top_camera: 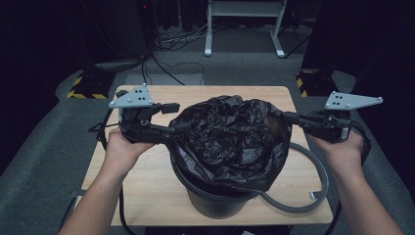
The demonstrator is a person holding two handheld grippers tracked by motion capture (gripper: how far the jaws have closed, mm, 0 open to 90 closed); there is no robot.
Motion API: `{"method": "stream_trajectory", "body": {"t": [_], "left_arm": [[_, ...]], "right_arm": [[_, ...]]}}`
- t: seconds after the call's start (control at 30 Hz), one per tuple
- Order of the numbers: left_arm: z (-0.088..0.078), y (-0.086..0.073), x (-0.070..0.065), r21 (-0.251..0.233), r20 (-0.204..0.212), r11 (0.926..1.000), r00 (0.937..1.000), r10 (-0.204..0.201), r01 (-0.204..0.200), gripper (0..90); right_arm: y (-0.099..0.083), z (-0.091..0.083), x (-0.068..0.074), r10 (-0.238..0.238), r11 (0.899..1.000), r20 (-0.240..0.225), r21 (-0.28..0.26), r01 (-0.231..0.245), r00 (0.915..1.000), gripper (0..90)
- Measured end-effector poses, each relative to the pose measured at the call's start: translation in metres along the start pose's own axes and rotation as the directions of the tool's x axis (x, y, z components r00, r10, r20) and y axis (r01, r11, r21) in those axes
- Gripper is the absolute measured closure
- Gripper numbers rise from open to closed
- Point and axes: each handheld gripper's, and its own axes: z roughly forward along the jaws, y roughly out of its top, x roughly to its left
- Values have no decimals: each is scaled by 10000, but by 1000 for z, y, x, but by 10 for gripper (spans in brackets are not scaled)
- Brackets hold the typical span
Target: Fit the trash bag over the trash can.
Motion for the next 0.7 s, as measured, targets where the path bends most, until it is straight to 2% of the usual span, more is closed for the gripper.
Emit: {"method": "stream_trajectory", "body": {"t": [0.13,0.2,0.23,0.4,0.43,0.47,0.5,0.53,0.7], "left_arm": [[2,-8,13,158,-341,9980,9976,-605,611,317],[2,-11,19,229,-670,9970,9951,-722,739,317],[1,-13,21,246,-681,9963,9944,-806,824,318],[1,-26,25,509,-125,9939,9951,-976,981,386],[1,-26,25,509,-125,9939,9951,-976,981,392],[0,-31,25,450,427,9929,9928,-1121,1102,413],[0,-31,25,450,427,9929,9928,-1121,1102,455],[-3,-34,22,355,718,9945,9923,-1008,985,477],[-8,-38,15,353,951,9956,9914,-903,873,473]], "right_arm": [[0,2,1,-62,10000,-162,-31,62,9998,895],[1,4,2,-103,9999,-196,-49,102,9998,895],[1,4,3,-126,9999,-242,-58,125,9996,894],[-1,4,5,-242,9997,-288,-66,240,9993,894],[-2,3,5,-220,9997,-311,-49,219,9993,894],[-3,3,5,-171,9999,-335,-6,171,9993,894],[-4,3,4,-136,9999,-375,34,137,9992,894],[-5,3,4,-98,9999,-413,104,103,9991,894],[-14,1,6,18,9995,-614,327,2,9981,894]]}}
